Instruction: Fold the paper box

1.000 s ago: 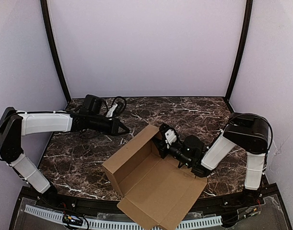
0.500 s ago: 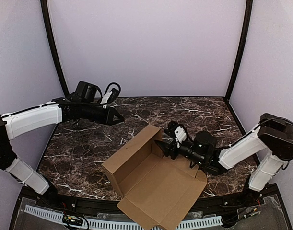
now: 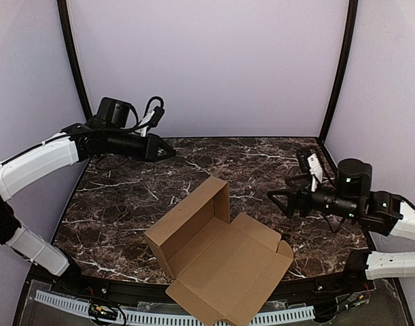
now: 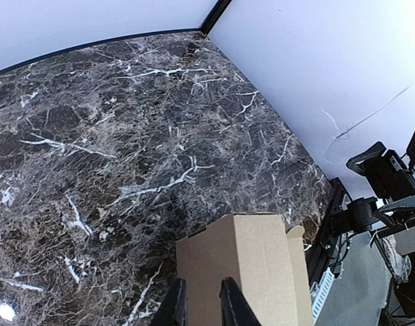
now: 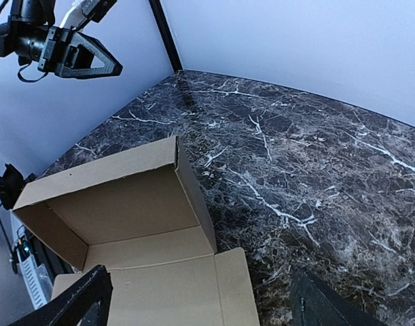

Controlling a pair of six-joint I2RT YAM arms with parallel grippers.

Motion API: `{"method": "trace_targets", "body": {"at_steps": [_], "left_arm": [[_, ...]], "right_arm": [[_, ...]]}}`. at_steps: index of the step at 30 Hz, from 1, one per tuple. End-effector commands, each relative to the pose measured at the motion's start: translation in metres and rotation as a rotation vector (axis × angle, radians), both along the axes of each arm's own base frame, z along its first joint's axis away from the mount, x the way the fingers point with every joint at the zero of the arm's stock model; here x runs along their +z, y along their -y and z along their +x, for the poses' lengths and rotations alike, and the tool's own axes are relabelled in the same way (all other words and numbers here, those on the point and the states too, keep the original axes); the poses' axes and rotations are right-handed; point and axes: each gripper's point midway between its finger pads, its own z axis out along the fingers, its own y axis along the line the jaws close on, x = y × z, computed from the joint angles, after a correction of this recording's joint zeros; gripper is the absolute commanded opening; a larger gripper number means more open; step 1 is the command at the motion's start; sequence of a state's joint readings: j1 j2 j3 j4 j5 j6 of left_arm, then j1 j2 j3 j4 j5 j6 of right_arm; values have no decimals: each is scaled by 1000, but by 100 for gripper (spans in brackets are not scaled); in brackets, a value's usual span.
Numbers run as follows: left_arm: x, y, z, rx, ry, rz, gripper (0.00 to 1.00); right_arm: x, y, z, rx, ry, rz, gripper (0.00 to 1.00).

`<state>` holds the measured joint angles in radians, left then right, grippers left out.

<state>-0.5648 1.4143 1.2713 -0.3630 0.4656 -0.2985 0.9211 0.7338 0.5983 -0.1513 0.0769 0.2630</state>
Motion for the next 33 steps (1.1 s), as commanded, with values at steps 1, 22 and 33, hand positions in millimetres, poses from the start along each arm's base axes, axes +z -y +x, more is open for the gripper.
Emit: {"method": "trace_targets", "body": {"at_steps": [1,22,33], "left_arm": [[8,10,-8,-54,-65,-45,17],[-1,4,-27,-102,-90,-25,16],[-5,7,-33,-116,-119,-55,16]], "right_arm": [[-32,28,-39,-13,-379,-56,90],[-151,65,-120,-236,-1166,-274,79],[-189,52,-112,-303,-1217,-121,71]]}}
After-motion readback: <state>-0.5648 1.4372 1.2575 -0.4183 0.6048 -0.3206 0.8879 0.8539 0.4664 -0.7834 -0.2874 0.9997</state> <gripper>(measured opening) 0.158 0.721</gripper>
